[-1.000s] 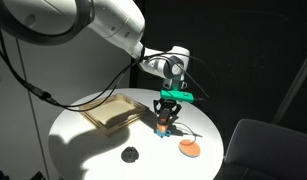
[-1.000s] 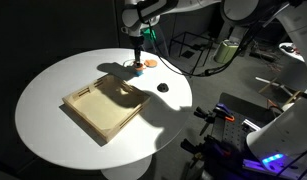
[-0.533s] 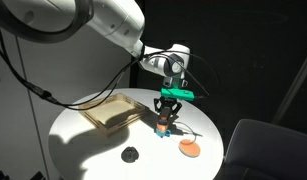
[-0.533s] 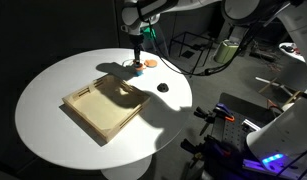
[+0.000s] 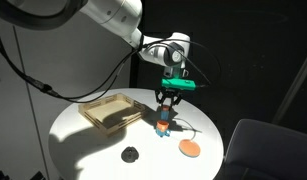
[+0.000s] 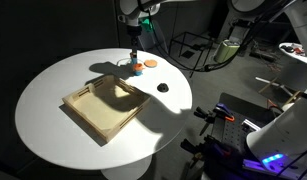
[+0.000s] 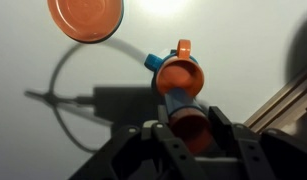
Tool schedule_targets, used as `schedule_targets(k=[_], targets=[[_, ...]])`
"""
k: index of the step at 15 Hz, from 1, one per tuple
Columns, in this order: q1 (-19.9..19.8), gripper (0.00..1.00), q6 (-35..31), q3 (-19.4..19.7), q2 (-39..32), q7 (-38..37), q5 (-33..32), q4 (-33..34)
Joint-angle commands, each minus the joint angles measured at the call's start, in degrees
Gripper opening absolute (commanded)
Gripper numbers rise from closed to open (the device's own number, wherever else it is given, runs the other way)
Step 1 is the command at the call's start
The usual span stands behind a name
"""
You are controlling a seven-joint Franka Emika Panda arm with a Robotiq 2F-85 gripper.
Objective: Put the small blue cup and small orange cup in the box
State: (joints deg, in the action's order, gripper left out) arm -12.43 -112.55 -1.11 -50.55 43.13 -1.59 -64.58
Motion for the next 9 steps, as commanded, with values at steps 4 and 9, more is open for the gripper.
schedule_targets(k=[4,9], targets=[[0.66,0.20,-0.51,-0.38,4.93,1.43,-0.84,-2.15],[2.05,0.20,-1.32,-1.12,10.50,4.84,-1.35,-7.14]])
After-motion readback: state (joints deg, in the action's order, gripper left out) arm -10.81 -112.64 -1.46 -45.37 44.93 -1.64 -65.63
